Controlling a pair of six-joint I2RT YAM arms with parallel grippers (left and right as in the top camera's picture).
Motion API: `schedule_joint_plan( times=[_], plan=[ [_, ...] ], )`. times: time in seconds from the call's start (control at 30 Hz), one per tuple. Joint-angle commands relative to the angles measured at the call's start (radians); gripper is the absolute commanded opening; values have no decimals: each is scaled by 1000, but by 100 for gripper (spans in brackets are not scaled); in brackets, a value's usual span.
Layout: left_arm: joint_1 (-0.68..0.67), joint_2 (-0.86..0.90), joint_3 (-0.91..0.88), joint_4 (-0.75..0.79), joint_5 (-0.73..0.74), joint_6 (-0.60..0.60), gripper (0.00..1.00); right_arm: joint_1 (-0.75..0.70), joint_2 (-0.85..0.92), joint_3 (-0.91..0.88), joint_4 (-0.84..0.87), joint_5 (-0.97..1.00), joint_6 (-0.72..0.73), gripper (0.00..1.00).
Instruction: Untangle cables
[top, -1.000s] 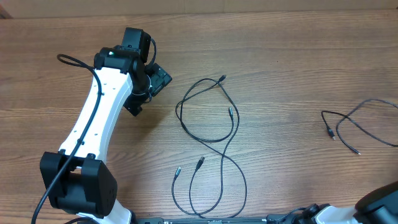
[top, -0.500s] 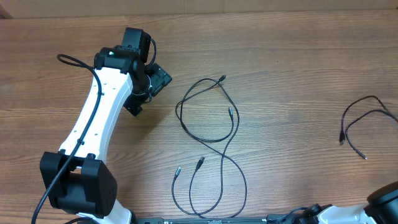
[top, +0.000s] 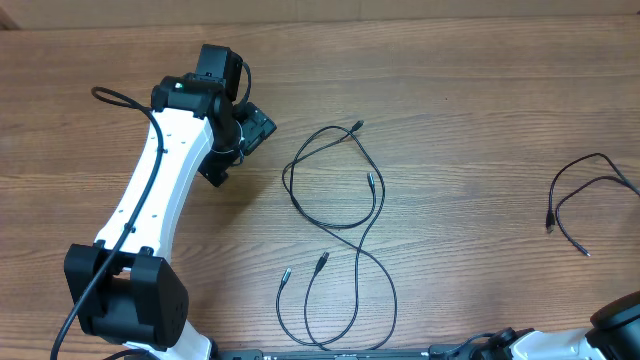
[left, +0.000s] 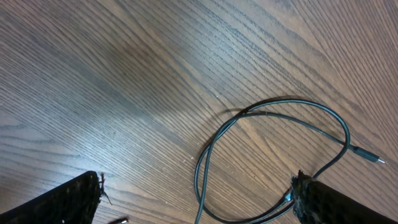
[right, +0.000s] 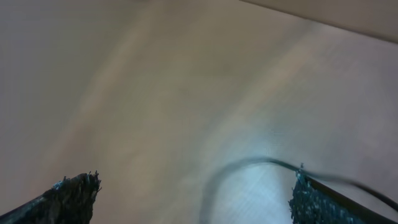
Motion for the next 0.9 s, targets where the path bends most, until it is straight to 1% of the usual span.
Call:
schedule_joint_plan(
  times=[0.0, 0.1, 0.17, 0.27, 0.5, 0.57, 0.73, 0.87],
  plan=[
    [-13, -15, 6, 1, -6, 23, 100, 25, 7, -2, 52, -277, -26, 100],
    [-18, -14, 6, 2, -6, 23, 100, 74, 7, -2, 28, -288, -40, 100],
    [-19, -14, 6, 4, -5, 23, 100, 117, 7, -2, -23, -325, -132, 100],
    [-21, -13, 6, 5, -5, 23, 100, 197, 7, -2, -93, -307, -240, 100],
    [-26, -6, 6, 3, -6, 23, 100, 352, 7, -2, -129, -135, -259, 100],
    [-27, -6, 6, 4, -6, 23, 100, 373, 7, -2, -138, -127, -262, 100],
    [-30, -5, 6, 8, -6, 23, 100, 373, 24, -49, -150, -69, -262, 100],
    [-31, -5, 6, 0, -6, 23, 100, 357, 26, -93, -147, -68, -257, 100]
  ],
)
